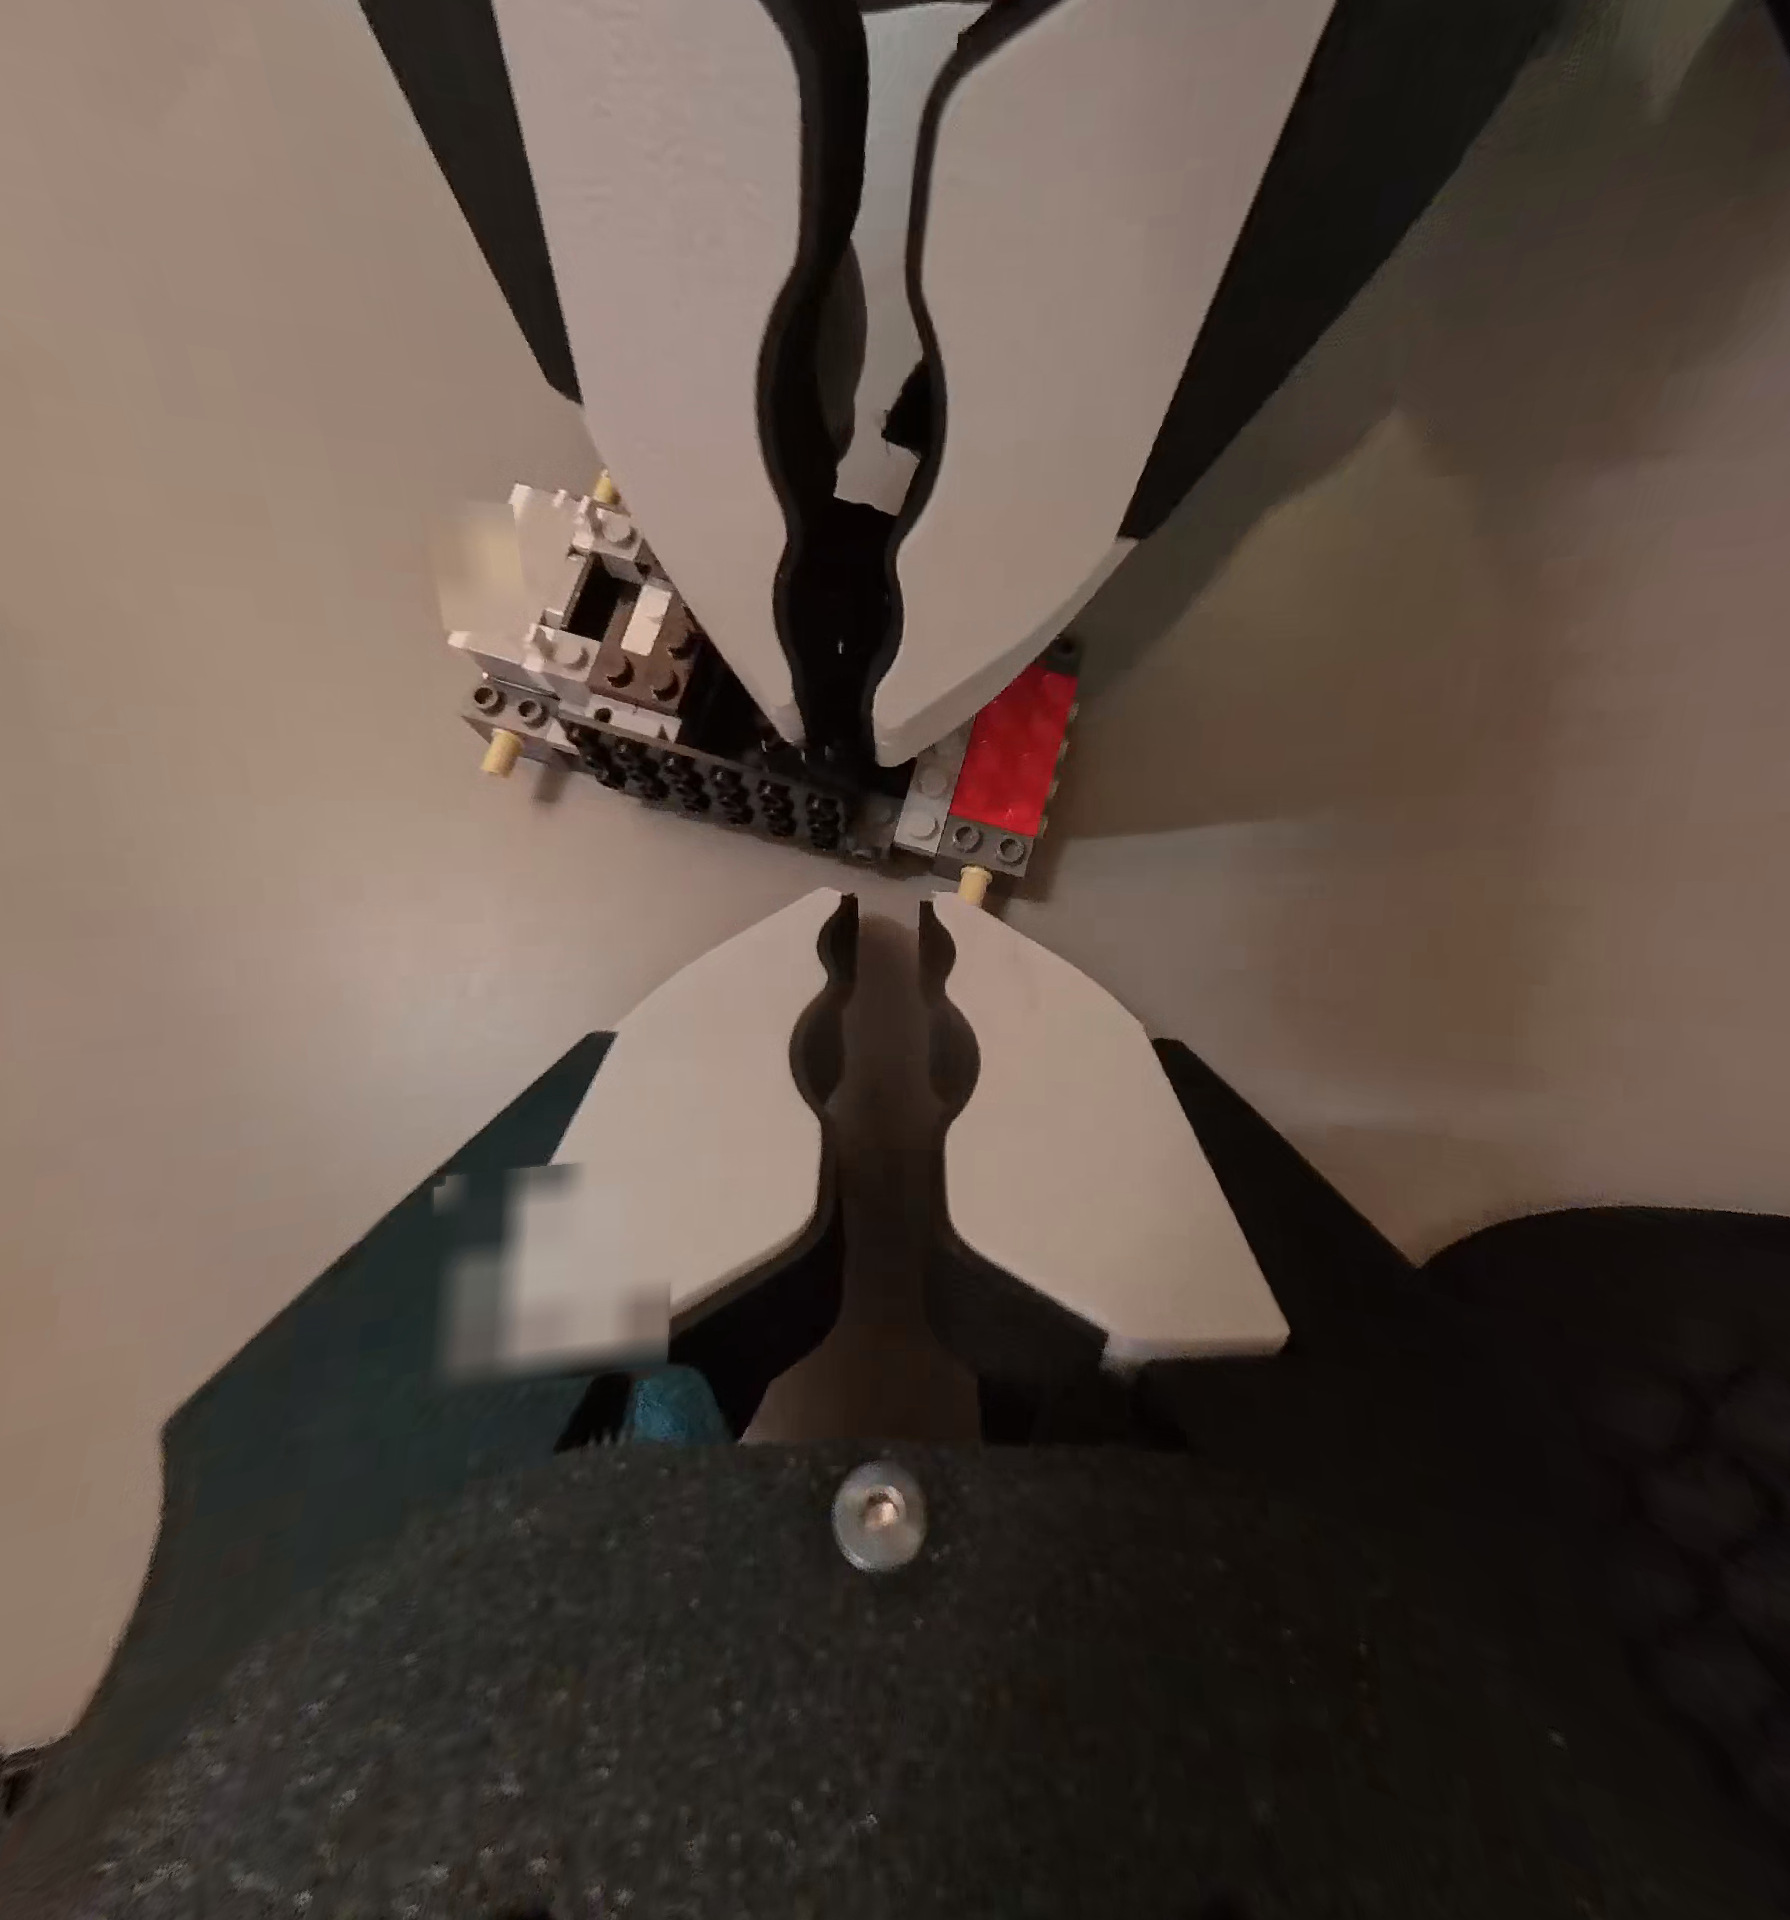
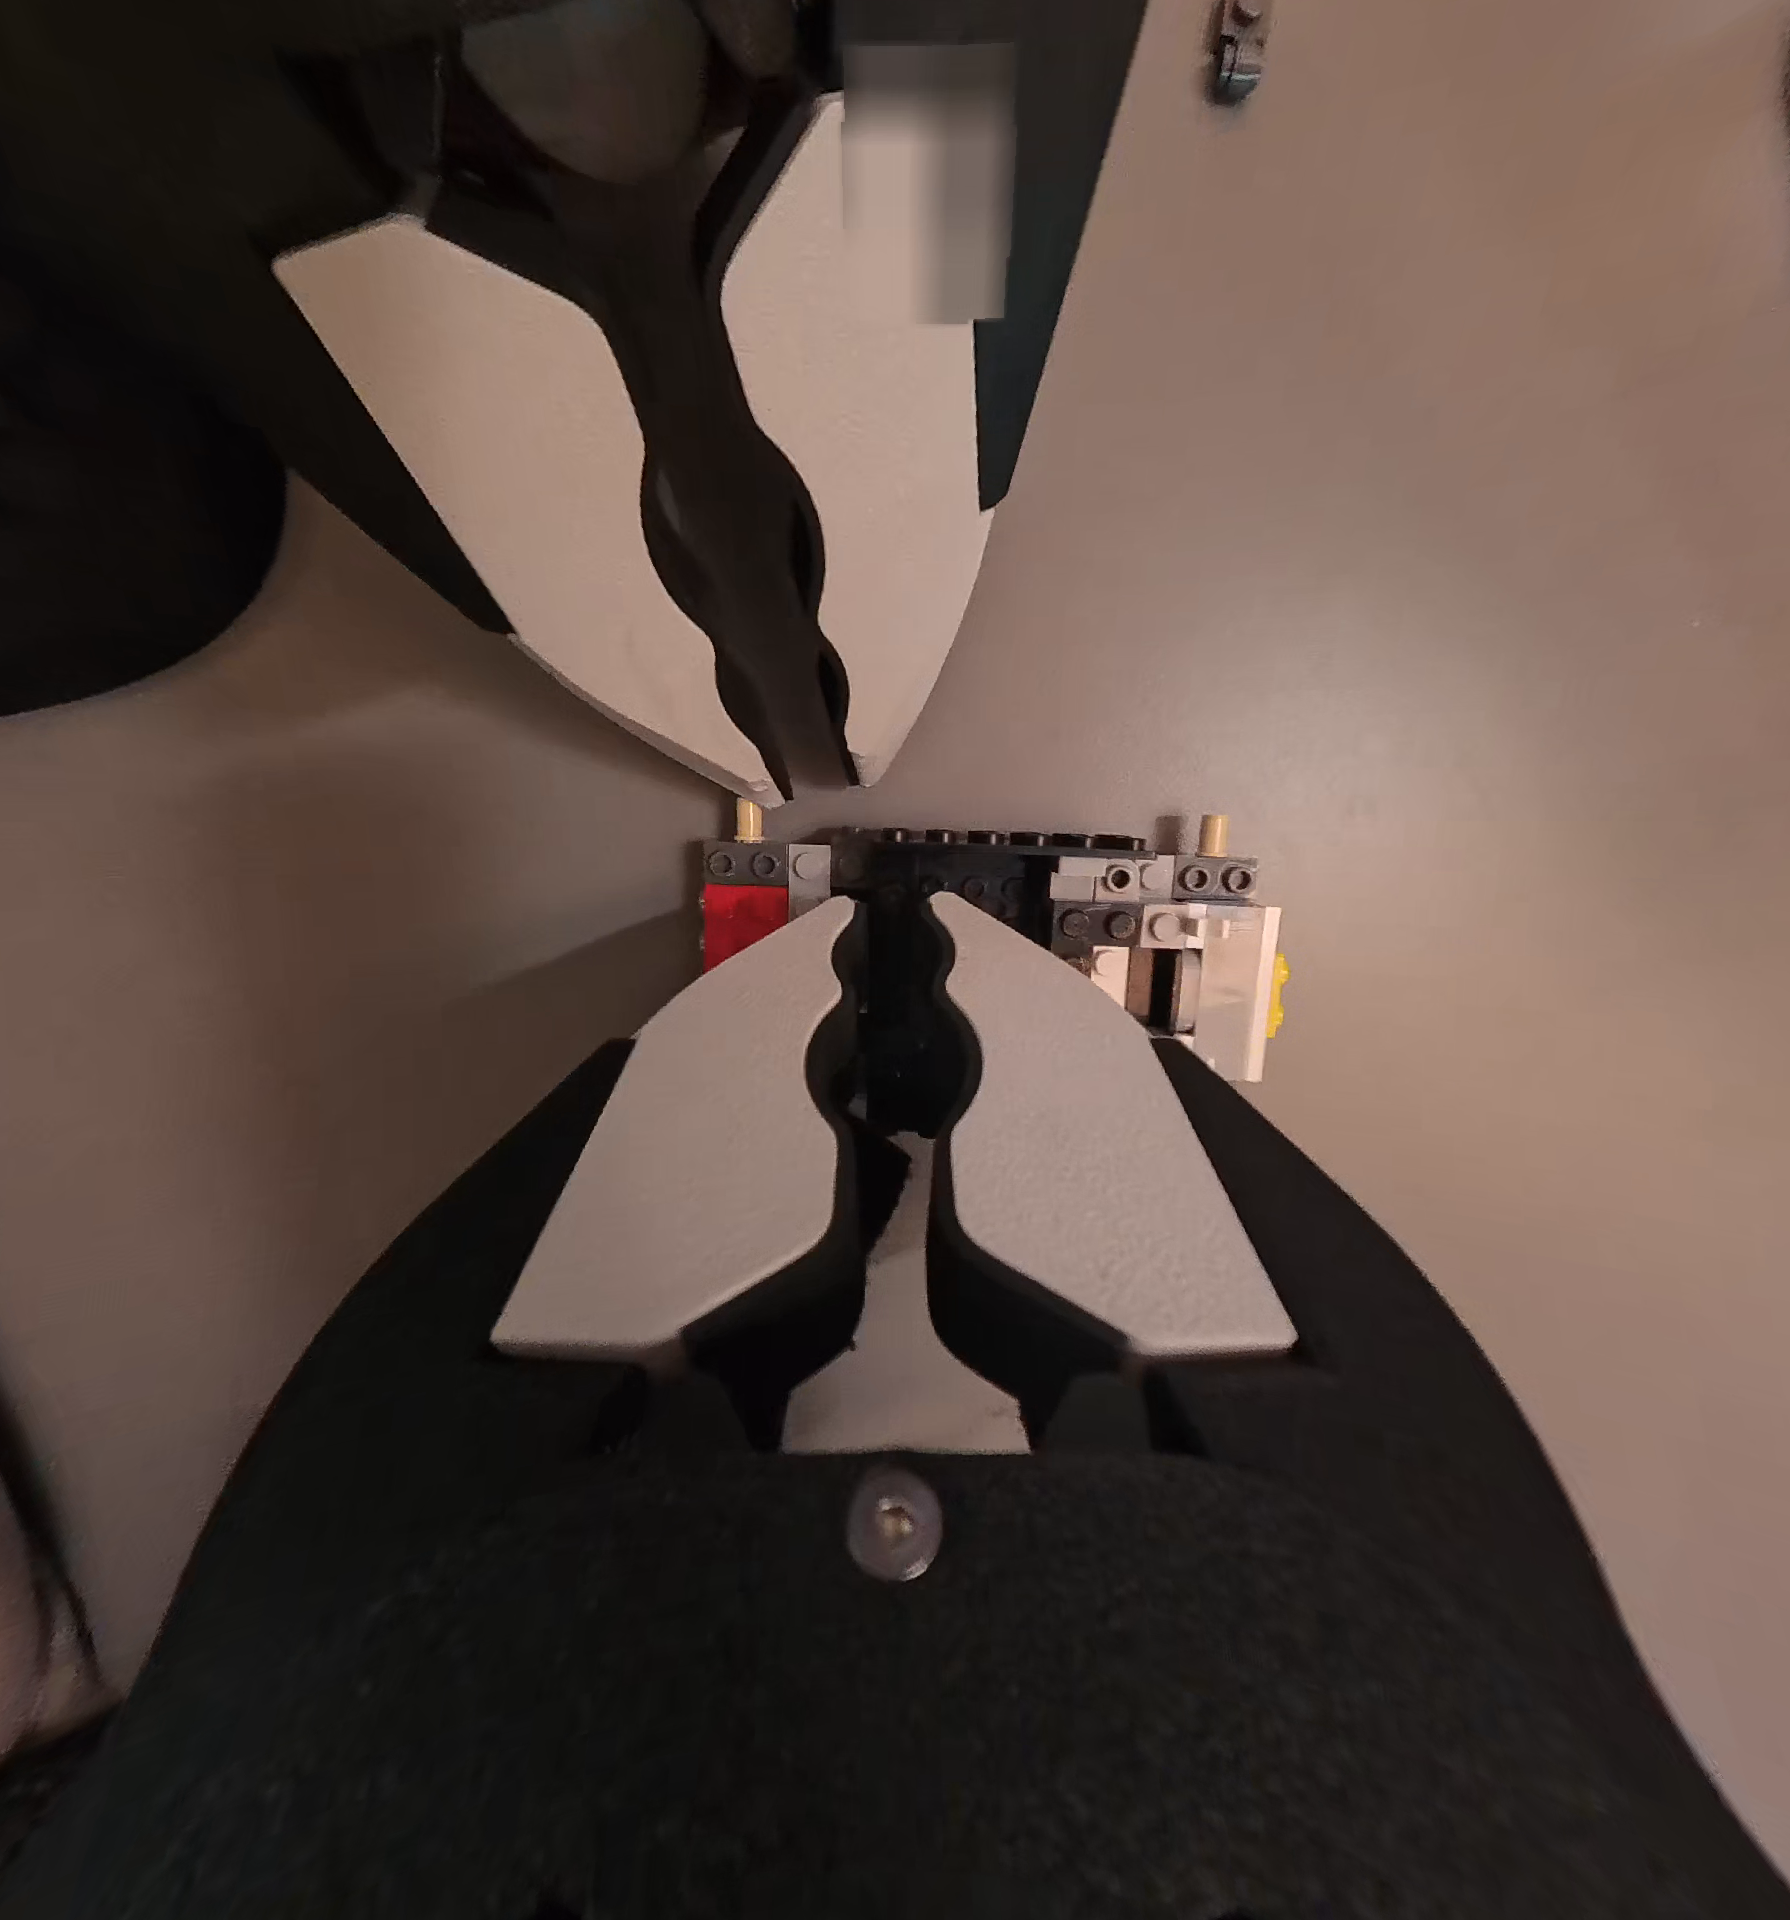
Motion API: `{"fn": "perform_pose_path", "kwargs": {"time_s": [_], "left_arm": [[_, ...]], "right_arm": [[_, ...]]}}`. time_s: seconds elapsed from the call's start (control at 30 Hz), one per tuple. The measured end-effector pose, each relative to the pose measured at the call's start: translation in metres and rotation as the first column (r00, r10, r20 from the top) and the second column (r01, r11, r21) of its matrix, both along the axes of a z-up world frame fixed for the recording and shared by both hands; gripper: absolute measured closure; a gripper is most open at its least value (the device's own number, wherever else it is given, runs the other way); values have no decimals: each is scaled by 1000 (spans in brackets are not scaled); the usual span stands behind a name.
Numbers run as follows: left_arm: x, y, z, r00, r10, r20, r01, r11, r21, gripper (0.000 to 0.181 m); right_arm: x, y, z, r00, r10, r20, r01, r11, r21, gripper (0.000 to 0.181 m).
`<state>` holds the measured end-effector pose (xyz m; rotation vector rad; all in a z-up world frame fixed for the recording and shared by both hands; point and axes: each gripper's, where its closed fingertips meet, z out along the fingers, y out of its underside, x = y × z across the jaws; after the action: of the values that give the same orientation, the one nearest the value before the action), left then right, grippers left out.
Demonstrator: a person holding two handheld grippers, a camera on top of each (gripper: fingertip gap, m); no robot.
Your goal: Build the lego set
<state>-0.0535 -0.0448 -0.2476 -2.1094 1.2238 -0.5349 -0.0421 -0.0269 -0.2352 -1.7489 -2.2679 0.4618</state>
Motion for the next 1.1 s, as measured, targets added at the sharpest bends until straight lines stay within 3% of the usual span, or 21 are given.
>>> {"fn": "perform_pose_path", "kwargs": {"time_s": [0.03, 0.37, 0.7, 0.8, 0.93, 1.1], "left_arm": [[0, 0, 0, 1000, 2, 9, -2, 1000, -5, 170], [4, 4, 0, 996, 7, 91, -7, 1000, -1, 173], [6, 3, 3, 990, 5, 138, -2, 1000, -15, 169], [5, 3, 4, 989, 5, 146, -3, 1000, -19, 168], [4, 3, 4, 989, 9, 151, -6, 1000, -20, 167], [4, 3, 4, 989, 10, 148, -7, 1000, -19, 166]], "right_arm": [[0, 0, 0, 1000, 5, 5, -5, 1000, -9, 174], [-1, 0, -2, 988, 106, 112, -105, 994, -20, 173], [-2, -1, -2, 990, 125, 70, -123, 992, -33, 173], [-1, -4, 3, 989, 139, 43, -135, 988, -79, 155], [-2, 3, 17, 991, 134, -10, -134, 990, -51, 159], [-5, 0, 6, 987, 160, 6, -160, 987, 4, 168]]}}
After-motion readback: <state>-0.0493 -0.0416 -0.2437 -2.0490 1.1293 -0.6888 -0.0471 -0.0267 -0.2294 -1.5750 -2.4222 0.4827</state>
